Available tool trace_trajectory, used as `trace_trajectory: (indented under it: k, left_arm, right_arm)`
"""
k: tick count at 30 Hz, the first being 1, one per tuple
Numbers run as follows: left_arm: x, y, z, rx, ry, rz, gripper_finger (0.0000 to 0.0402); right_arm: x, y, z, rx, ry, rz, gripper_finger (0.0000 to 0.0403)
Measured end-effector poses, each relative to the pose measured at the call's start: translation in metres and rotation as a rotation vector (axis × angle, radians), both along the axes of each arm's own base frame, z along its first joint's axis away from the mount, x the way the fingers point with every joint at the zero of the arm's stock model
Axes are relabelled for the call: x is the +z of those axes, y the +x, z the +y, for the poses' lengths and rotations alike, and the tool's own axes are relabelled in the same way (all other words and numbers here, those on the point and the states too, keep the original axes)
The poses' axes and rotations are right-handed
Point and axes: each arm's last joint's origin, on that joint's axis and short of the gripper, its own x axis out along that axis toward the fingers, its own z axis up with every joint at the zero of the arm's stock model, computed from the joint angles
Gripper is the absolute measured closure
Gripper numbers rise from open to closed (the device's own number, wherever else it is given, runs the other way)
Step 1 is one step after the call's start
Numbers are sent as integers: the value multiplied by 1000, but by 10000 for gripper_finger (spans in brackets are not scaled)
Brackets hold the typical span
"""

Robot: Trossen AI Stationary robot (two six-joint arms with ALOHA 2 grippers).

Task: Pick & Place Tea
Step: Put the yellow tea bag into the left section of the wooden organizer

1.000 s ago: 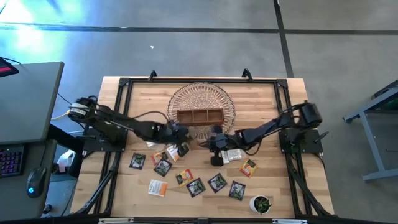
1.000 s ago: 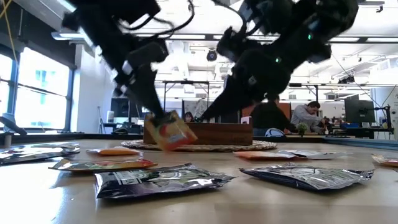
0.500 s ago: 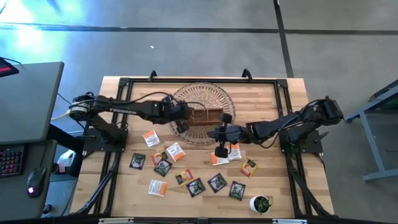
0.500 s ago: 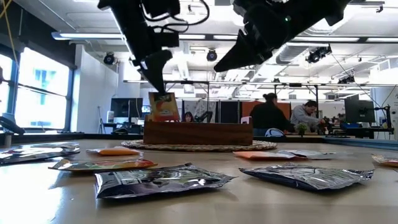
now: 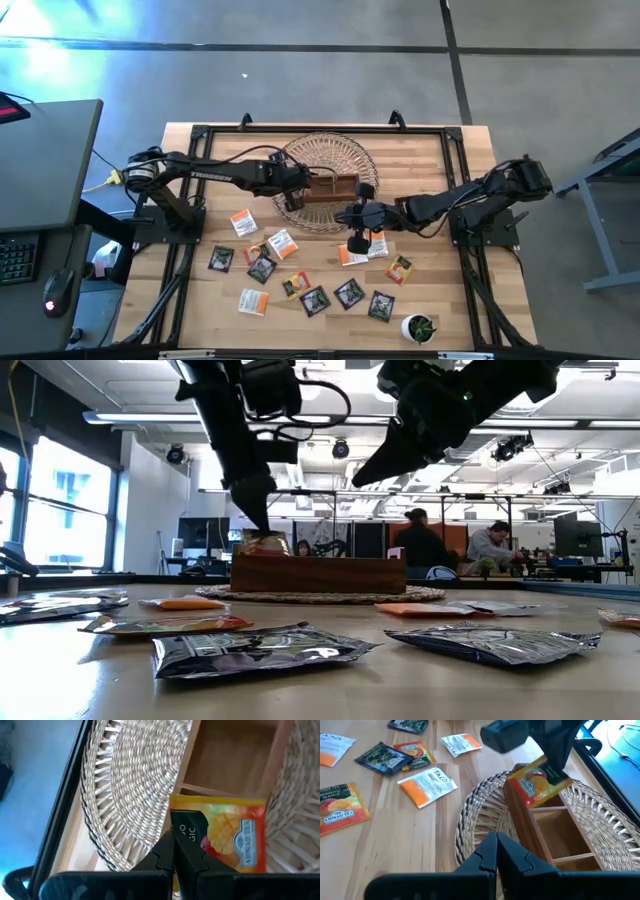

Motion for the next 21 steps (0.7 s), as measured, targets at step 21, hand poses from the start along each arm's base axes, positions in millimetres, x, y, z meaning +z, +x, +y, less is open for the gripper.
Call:
trace_trajectory:
  k: [21]
  left_arm:
    - [-1, 2, -1, -84, -23, 15, 393]
  right_arm:
    - [0, 0, 0, -9, 17, -7, 402]
